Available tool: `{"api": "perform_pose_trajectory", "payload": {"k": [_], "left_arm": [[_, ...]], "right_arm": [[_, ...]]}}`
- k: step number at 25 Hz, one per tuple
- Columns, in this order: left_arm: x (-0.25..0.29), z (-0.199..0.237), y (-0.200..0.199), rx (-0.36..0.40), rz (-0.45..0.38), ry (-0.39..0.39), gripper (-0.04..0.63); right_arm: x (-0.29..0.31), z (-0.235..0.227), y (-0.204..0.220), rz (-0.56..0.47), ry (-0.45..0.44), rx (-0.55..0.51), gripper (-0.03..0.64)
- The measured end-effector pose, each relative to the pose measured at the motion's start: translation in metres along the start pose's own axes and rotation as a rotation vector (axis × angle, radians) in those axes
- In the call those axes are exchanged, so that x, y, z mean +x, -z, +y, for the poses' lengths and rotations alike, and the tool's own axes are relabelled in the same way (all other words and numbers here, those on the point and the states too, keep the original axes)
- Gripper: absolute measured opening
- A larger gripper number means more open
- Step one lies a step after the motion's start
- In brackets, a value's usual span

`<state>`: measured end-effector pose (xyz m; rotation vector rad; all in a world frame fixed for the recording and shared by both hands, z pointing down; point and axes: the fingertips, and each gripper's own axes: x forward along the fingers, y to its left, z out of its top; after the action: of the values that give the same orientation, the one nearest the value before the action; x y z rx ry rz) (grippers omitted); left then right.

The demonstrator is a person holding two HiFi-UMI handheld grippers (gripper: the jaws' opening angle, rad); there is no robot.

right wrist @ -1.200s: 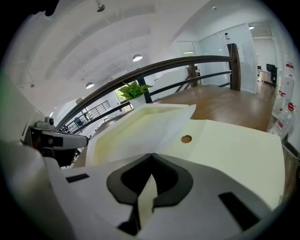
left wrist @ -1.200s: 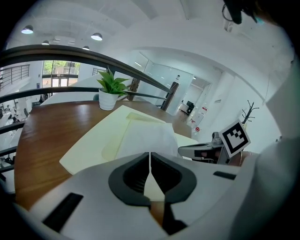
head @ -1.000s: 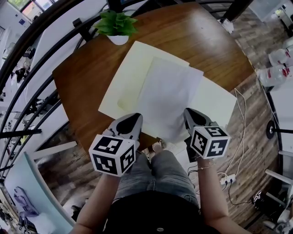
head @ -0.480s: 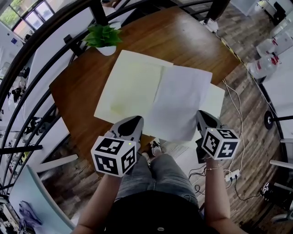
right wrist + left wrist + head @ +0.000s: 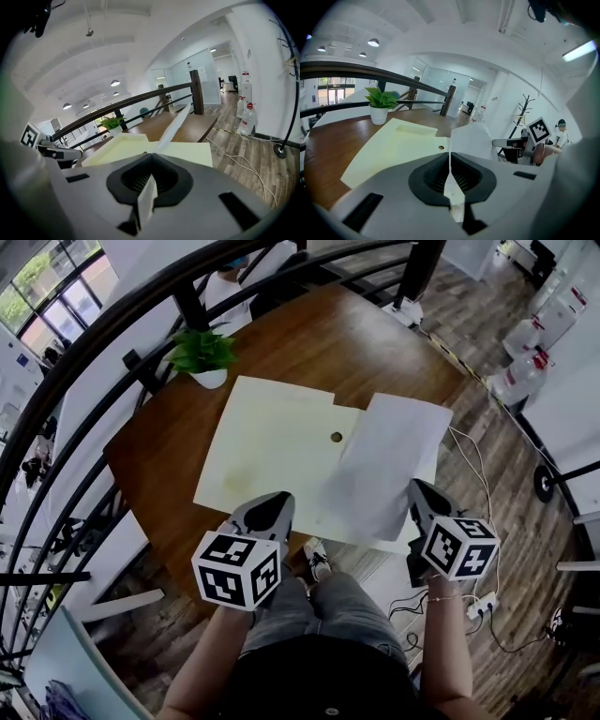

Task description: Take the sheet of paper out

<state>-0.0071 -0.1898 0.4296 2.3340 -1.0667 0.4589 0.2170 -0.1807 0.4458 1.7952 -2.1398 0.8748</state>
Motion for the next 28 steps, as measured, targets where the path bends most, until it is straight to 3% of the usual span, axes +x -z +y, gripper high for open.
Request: {"api": "perform_pose_trajectory", "payload": {"k": [14, 28], "left_arm": [[-0.013, -0.011, -0.030, 0.039, -0.082, 0.054, 0.023], [-0.037, -0.020, -0.068, 0.045, -0.219, 0.115, 0.024]], "right_arm": [[-0.034, 0.040, -0.052, -0.161, -0.096, 0.008, 0.028], [-0.062, 0.113, -0.090, -0.272, -0.240, -0.065, 0.028]]}}
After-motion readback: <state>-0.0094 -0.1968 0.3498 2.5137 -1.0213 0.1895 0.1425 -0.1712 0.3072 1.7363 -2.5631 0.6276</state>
